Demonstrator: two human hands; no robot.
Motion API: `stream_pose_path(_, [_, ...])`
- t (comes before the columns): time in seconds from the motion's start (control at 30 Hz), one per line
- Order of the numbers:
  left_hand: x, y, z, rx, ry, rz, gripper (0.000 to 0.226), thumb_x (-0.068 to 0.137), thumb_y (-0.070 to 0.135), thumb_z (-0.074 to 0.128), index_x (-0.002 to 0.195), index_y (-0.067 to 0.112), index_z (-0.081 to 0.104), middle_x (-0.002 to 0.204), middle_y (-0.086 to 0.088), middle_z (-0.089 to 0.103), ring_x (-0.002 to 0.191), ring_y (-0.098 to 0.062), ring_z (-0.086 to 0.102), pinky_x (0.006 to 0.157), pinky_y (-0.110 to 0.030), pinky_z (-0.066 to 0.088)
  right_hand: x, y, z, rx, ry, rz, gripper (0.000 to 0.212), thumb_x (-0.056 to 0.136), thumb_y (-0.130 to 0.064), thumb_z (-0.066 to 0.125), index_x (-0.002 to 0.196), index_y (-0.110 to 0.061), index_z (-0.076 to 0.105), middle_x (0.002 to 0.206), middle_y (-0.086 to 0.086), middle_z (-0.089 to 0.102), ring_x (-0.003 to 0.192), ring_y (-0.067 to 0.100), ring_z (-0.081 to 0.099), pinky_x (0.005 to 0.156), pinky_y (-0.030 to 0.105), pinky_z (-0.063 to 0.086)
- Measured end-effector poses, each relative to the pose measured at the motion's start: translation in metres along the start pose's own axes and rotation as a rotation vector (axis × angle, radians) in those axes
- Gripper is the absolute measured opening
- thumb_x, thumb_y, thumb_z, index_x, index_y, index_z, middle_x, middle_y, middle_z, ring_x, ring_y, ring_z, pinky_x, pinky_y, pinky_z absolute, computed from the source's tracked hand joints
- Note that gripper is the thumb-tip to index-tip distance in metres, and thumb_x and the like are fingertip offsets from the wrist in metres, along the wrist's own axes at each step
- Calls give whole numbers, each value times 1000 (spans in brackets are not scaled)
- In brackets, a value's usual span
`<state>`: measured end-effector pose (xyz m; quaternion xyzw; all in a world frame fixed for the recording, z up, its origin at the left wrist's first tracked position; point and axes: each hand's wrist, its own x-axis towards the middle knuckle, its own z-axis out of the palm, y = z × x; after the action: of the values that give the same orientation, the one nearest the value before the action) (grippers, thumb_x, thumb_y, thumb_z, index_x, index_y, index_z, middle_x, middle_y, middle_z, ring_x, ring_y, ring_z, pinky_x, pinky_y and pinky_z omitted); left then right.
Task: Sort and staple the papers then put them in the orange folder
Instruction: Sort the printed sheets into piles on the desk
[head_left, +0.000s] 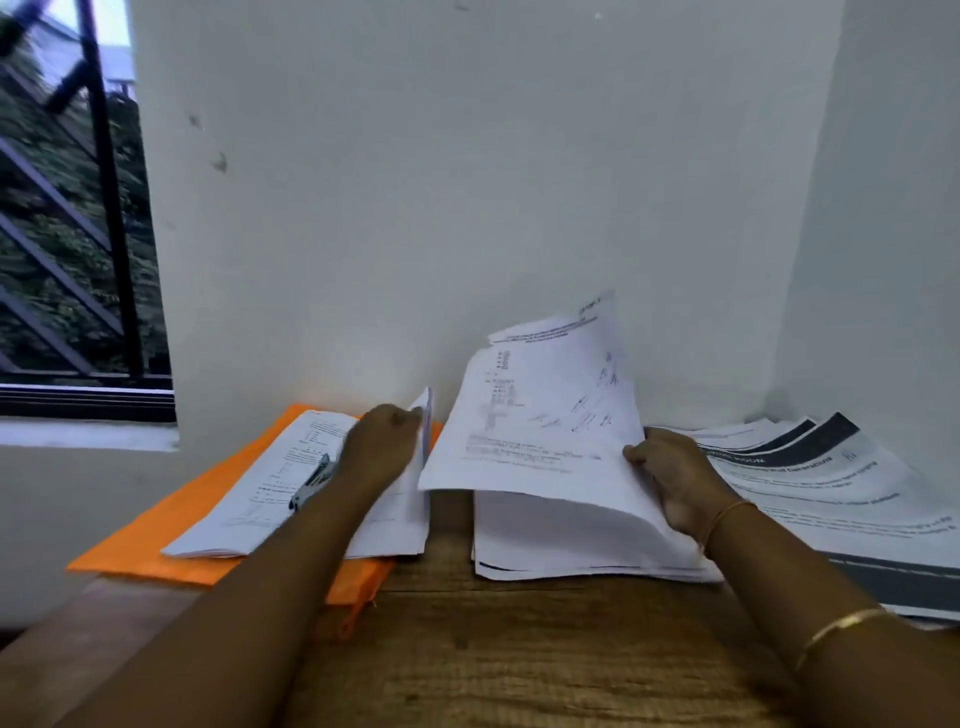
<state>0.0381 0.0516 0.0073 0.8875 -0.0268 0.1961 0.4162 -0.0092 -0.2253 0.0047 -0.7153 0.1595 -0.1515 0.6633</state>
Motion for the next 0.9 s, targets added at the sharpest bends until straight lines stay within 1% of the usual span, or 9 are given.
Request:
stream_pose_path(0.1, [9, -44, -31, 323, 27, -50, 52, 83, 47, 62, 121, 14, 52, 124, -13, 57, 115, -32, 52, 91, -35, 41, 2, -10, 14, 9, 13, -28, 21, 88, 5, 47, 85, -8, 63, 109, 21, 65, 95, 32, 59, 91, 46, 48])
stream_pose_path(0.17, [9, -63, -46, 485, -93, -113, 78, 74, 55, 69, 134, 14, 38, 130, -12, 53, 120, -30, 50, 94, -34, 39, 4, -16, 28, -8, 32, -42, 17, 85, 6, 47, 88, 1, 63, 104, 23, 65, 86, 28, 55, 79, 41, 47])
stream_pose_path(0.23, [8, -72, -51, 464, -201, -170, 93, 69, 55, 74, 139, 12, 31, 133, -10, 53, 120, -27, 52, 90, -30, 40, 5, -21, 45, -39, 44, -65, 16, 83, 7, 45, 89, 8, 60, 91, 20, 61, 81, 24, 48, 71, 35, 38])
stream_pose_path(0.3, [7, -75, -50, 419, -217, -162, 86, 72, 45, 76, 138, 9, 34, 134, -10, 51, 119, -25, 52, 86, -26, 40, 2, -25, 62, -99, 41, -108, 19, 83, 8, 42, 82, -1, 58, 84, 14, 53, 78, 23, 45, 69, 33, 35])
stream_pose_path(0.37, [8, -77, -49, 438, -161, -110, 65, 79, 34, 72, 130, 7, 43, 130, -11, 53, 116, -25, 52, 83, -26, 40, -2, -29, 80, -171, 40, -169, 20, 80, 9, 41, 76, -5, 54, 78, 12, 46, 73, 22, 39, 63, 32, 30])
stream_pose_path(0.47, [10, -77, -53, 448, -95, -101, 54, 81, 33, 70, 123, 5, 52, 129, -10, 53, 118, -26, 49, 86, -29, 40, -13, -33, 101, -257, 29, -247, 22, 74, 10, 37, 65, -9, 39, 67, 10, 33, 64, 20, 29, 54, 27, 18])
stream_pose_path(0.6, [14, -78, -64, 300, 155, -120, 37, 85, 30, 66, 106, -1, 57, 113, -18, 60, 105, -35, 55, 76, -31, 39, -26, -39, 127, -340, 24, -325, 33, 75, 10, 37, 57, -14, 23, 58, 5, 23, 54, 19, 20, 51, 25, 14])
stream_pose_path(0.73, [20, -73, -69, 217, 344, -52, 38, 87, 30, 64, 104, -3, 58, 106, -22, 61, 97, -39, 56, 76, -38, 43, -36, -46, 160, -367, -15, -353, 35, 80, 7, 40, 54, -13, 26, 56, 3, 29, 51, 17, 27, 47, 25, 20])
stream_pose_path(0.9, [18, -70, -63, 234, 305, -35, 40, 86, 34, 65, 105, -1, 58, 104, -19, 61, 96, -36, 57, 73, -37, 43, -46, -38, 201, -445, -122, -373, 34, 83, 3, 43, 57, -12, 27, 59, 1, 31, 52, 14, 31, 47, 23, 22])
